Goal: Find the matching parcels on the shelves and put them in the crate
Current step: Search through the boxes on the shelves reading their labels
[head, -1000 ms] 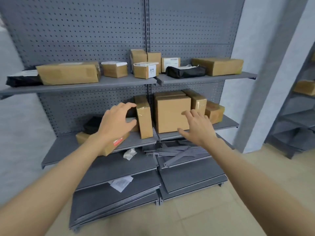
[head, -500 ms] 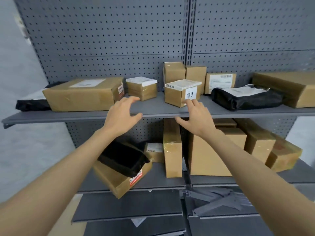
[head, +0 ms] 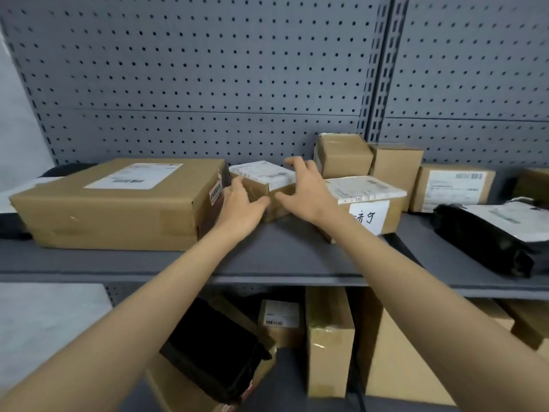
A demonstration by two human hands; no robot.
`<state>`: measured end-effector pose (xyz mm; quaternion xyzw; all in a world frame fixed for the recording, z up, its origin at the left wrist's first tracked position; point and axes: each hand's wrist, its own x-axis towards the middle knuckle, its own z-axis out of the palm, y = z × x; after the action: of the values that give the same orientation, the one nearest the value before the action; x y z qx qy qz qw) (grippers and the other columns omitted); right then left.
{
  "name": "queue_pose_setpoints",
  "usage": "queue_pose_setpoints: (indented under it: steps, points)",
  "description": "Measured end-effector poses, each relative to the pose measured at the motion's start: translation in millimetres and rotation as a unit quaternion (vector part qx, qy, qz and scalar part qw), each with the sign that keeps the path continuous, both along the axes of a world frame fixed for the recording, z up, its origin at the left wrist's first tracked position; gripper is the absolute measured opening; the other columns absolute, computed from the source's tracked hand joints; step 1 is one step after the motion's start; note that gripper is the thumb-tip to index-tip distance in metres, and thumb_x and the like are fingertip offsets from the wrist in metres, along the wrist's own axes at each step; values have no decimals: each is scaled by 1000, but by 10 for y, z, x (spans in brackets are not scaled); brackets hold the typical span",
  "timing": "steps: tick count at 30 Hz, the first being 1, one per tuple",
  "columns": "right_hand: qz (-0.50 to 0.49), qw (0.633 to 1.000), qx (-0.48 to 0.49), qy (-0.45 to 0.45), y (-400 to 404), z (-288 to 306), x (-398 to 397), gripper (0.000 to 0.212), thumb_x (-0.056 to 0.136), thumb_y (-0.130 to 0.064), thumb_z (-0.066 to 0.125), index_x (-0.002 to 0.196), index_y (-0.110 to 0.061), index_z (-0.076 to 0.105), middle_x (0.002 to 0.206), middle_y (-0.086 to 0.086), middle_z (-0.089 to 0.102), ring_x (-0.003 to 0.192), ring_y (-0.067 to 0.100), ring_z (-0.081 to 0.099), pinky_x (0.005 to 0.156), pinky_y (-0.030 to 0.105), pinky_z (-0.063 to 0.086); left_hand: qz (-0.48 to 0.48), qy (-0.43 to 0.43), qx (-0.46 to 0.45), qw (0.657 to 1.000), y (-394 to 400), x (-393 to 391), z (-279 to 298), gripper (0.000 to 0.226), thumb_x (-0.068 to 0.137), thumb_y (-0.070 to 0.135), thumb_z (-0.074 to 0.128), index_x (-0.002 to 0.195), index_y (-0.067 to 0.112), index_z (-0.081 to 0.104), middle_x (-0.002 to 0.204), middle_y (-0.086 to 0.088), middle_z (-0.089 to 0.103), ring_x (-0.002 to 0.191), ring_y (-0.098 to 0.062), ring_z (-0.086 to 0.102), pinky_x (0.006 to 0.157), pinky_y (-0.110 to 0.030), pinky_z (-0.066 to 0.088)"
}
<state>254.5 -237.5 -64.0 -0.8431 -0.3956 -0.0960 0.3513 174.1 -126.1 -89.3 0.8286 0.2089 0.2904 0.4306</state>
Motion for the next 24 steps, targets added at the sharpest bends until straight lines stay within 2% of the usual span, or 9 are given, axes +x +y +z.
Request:
queue_pose_setpoints:
  steps: [3, 6, 9, 12, 15, 17, 20, 22, 24]
  points:
    - [3, 999, -5, 40, 259, 74, 169, 71, 78, -22, 64, 140, -16, 30, 136, 15, 33, 127, 33, 36, 105, 37, 33, 15, -16, -80, 997, 63, 225, 16, 70, 84, 21, 59, 143, 13, 21, 143, -11, 32, 127, -23, 39, 94, -24, 28]
    - [-32, 994, -28, 96, 376, 127, 327, 75, 78, -17, 60, 144, -21, 24, 140, 16, 30, 131, 35, 30, 105, 37, 31, -1, -17, -153, 988, 133, 356, 11, 67, 81, 18, 61, 138, 13, 27, 138, -9, 41, 121, -21, 44, 93, -26, 35]
    - [-64, 989, -88, 104, 431, 203, 436, 79, 73, -14, 57, 145, -21, 23, 141, 17, 34, 132, 37, 27, 103, 40, 32, -5, -7, -167, 986, 177, 420, 2, 67, 77, 14, 63, 136, 12, 30, 135, -9, 44, 120, -21, 45, 95, -29, 39]
    - [-62, 974, -191, 101, 424, 304, 518, 83, 66, -25, 66, 140, -18, 30, 140, 12, 41, 132, 36, 28, 96, 38, 33, 2, -24, -169, 985, 178, 418, 11, 67, 73, 7, 64, 133, 13, 36, 130, -5, 48, 107, -15, 49, 76, -20, 42]
    - [-10, 973, -180, 146, 349, 361, 584, 90, 66, -32, 77, 141, -13, 30, 143, 9, 39, 131, 27, 34, 99, 33, 37, -12, -47, -185, 982, 171, 393, 39, 72, 68, -2, 62, 133, 17, 39, 124, -1, 56, 92, -10, 54, 57, -14, 44]
    - [26, 976, -147, 156, 290, 358, 572, 93, 65, -27, 81, 142, -9, 31, 139, 7, 43, 123, 22, 43, 91, 27, 38, -9, -40, -161, 986, 176, 384, 70, 76, 66, -4, 63, 135, 18, 38, 126, 0, 55, 101, -12, 54, 67, -18, 47]
    - [50, 986, -117, 110, 269, 327, 531, 84, 65, -21, 82, 137, -9, 39, 122, 7, 52, 104, 19, 49, 82, 26, 40, 21, -9, -57, 998, 235, 361, 169, 78, 72, -6, 57, 141, 18, 29, 136, -6, 47, 121, -21, 47, 98, -33, 44]
    - [47, 990, -103, 81, 292, 299, 500, 86, 65, -19, 81, 139, -12, 38, 123, 9, 50, 109, 23, 50, 87, 29, 42, 45, 30, 34, 998, 280, 324, 276, 77, 75, -6, 49, 144, 19, 25, 138, -12, 39, 124, -27, 42, 104, -39, 39]
    - [48, 993, -78, 75, 330, 270, 460, 87, 67, -18, 79, 142, -14, 35, 132, 12, 45, 117, 26, 48, 95, 29, 39, 59, 60, 113, 990, 302, 282, 401, 73, 75, -6, 46, 143, 17, 29, 135, -15, 36, 122, -30, 41, 101, -34, 38]
